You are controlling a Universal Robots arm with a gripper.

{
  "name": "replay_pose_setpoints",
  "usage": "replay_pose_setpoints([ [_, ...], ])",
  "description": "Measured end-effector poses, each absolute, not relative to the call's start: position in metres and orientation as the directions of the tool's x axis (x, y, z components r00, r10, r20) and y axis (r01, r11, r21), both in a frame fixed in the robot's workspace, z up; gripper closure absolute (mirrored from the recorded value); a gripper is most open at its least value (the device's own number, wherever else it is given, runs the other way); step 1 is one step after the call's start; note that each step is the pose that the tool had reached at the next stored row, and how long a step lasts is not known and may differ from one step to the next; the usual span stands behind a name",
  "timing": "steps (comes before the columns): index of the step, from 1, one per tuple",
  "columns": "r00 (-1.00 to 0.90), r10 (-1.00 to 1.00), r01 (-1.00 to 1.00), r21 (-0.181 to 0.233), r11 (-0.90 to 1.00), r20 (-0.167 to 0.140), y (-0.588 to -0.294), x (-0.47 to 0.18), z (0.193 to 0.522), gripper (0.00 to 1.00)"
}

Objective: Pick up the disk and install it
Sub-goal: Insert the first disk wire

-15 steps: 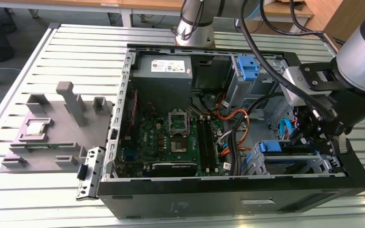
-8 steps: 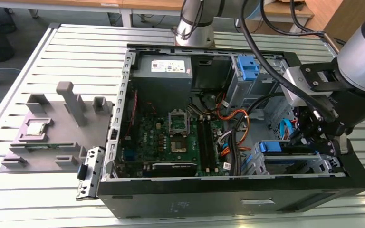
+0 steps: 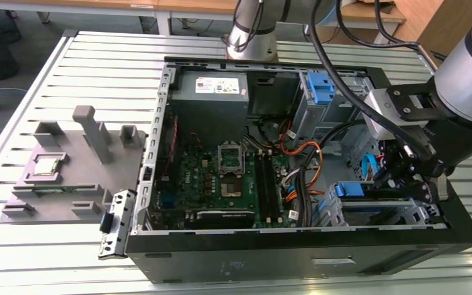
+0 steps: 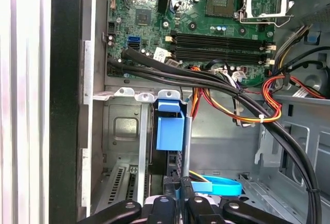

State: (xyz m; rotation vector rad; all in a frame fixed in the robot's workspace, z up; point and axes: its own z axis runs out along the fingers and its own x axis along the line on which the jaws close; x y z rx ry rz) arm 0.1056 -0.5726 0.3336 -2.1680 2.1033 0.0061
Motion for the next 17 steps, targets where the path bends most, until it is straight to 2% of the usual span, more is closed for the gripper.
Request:
replay_pose_setpoints([
  [17, 0.034, -0.996, -0.996, -0.086, -0.026, -0.087, -0.5726, 0.1055, 0.3276, 0.84],
])
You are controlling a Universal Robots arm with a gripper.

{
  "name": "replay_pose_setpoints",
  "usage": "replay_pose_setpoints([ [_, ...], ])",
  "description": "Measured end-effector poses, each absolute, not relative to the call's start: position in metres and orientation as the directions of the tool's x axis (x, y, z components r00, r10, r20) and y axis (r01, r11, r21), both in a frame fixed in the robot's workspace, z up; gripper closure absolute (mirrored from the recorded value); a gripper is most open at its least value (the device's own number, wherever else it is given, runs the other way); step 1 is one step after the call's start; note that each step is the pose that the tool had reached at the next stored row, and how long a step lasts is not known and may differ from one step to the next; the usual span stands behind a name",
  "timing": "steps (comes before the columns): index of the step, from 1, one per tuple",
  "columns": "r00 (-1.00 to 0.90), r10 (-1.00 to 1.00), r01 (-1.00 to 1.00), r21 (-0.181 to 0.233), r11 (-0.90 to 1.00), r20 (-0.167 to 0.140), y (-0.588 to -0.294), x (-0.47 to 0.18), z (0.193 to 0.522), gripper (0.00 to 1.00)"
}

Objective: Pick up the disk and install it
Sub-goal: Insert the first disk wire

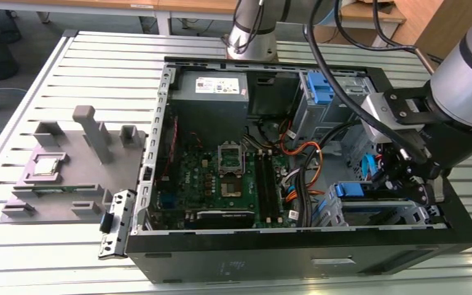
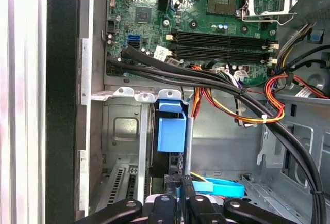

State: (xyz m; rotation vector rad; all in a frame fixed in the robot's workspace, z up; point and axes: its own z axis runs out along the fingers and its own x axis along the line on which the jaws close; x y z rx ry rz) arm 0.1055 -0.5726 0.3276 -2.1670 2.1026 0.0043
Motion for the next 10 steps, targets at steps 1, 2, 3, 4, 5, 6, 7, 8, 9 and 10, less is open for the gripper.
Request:
replay_pose_setpoints([
  [1, 0.034, -0.996, -0.996, -0.086, -0.026, -0.087, -0.5726, 0.1055, 0.3276, 0.84],
  [2, 0.034, -0.996, -0.996, -0.086, -0.026, -0.087, -0.5726, 0.1055, 0.3276, 0.84],
  [3, 0.034, -0.996, -0.996, -0.086, -0.026, -0.088, -0.5725, 0.1056, 0.3273, 0.84],
  [4, 0.034, -0.996, -0.996, -0.086, -0.026, -0.088, -0.5726, 0.1056, 0.3271, 0.83],
  [5, 0.034, -0.996, -0.996, -0.086, -0.026, -0.088, -0.5726, 0.1056, 0.3270, 0.83],
  [6, 0.034, -0.996, -0.996, -0.086, -0.026, -0.088, -0.5726, 0.1056, 0.3270, 0.77],
  [7, 0.034, -0.996, -0.996, -0.086, -0.026, -0.087, -0.5726, 0.1056, 0.3272, 0.71],
  [8, 0.034, -0.996, -0.996, -0.086, -0.026, -0.087, -0.5726, 0.1056, 0.3274, 0.71],
  [9, 0.034, -0.996, -0.996, -0.086, -0.026, -0.087, -0.5726, 0.1056, 0.3275, 0.71],
  [10, 0.034, -0.996, -0.996, -0.086, -0.027, -0.087, -0.5726, 0.1056, 0.3285, 0.71],
])
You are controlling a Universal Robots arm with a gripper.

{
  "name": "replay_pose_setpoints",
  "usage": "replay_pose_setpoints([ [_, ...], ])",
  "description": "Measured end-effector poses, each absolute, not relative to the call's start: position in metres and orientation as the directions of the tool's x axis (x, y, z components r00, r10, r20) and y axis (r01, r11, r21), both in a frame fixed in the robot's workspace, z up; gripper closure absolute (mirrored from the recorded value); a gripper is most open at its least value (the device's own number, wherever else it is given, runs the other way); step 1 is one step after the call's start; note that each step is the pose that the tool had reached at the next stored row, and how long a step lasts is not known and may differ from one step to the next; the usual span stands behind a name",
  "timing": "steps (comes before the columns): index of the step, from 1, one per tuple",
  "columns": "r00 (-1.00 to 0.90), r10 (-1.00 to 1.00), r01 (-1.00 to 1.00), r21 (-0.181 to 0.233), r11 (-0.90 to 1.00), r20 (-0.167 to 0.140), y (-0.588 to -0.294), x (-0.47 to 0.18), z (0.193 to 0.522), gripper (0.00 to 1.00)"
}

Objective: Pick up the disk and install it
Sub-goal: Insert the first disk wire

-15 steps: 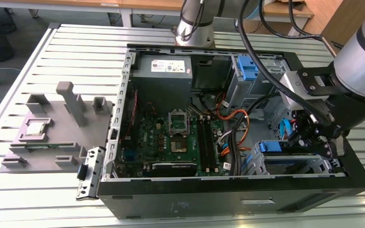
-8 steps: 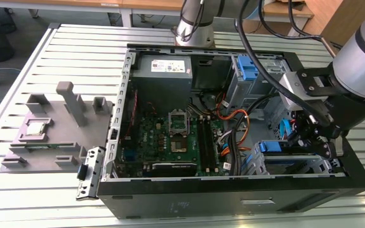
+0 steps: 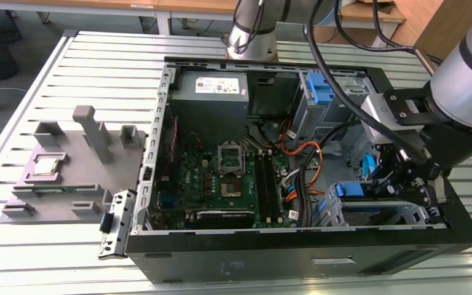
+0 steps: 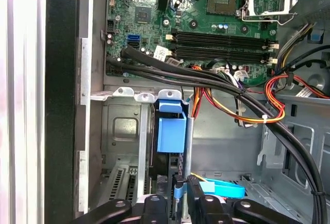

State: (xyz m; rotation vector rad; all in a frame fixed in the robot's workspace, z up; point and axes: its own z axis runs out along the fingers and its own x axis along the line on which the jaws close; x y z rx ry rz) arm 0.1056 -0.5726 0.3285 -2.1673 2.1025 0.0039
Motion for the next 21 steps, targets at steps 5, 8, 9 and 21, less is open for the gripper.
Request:
replay_pose_setpoints([
  [5, 0.034, -0.996, -0.996, -0.086, -0.026, -0.087, -0.573, 0.106, 0.336, 0.71],
  [8, 0.034, -0.996, -0.996, -0.086, -0.026, -0.087, -0.573, 0.106, 0.340, 0.71],
  [9, 0.034, -0.996, -0.996, -0.086, -0.026, -0.087, -0.573, 0.106, 0.341, 0.71],
  [21, 0.034, -0.996, -0.996, -0.085, -0.026, -0.088, -0.573, 0.106, 0.348, 0.71],
])
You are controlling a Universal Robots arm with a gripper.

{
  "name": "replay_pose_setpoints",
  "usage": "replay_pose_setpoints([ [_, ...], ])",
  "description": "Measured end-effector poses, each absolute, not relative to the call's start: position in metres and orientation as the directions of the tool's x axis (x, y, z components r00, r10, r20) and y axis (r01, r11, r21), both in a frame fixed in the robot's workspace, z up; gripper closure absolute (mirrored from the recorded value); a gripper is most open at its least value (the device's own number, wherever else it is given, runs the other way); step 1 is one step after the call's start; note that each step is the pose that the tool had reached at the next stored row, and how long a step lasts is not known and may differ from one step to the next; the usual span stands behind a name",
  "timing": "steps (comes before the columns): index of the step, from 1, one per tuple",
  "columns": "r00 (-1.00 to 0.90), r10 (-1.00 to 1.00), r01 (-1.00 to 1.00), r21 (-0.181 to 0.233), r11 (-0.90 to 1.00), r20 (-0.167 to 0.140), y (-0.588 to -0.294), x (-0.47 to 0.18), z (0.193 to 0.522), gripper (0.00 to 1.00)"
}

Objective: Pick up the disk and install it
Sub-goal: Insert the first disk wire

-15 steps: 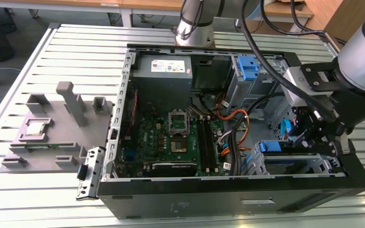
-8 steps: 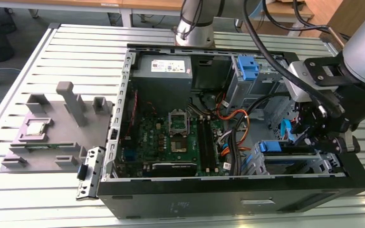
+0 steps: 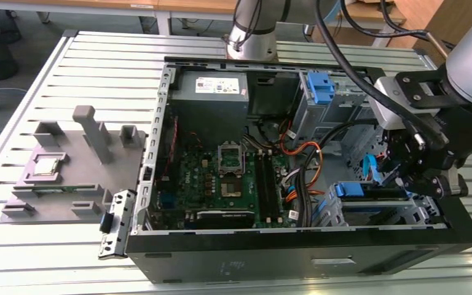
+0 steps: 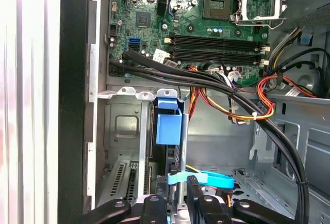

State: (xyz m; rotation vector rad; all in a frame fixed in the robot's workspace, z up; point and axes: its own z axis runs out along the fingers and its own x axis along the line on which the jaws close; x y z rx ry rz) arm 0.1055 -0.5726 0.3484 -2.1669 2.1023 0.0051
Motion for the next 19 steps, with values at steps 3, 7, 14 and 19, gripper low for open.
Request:
replay_pose_setpoints([
  [3, 0.032, -0.996, -0.998, -0.061, -0.026, -0.089, -0.5726, 0.1056, 0.3478, 0.71],
  [7, 0.028, -0.996, -0.999, -0.022, -0.026, -0.090, -0.5726, 0.1058, 0.3474, 0.71],
  [14, 0.022, -0.996, -1.000, -0.022, -0.020, -0.090, -0.5726, 0.1078, 0.3472, 0.71],
  [19, 0.005, -0.996, -1.000, -0.022, -0.003, -0.091, -0.5726, 0.1134, 0.3466, 0.71],
])
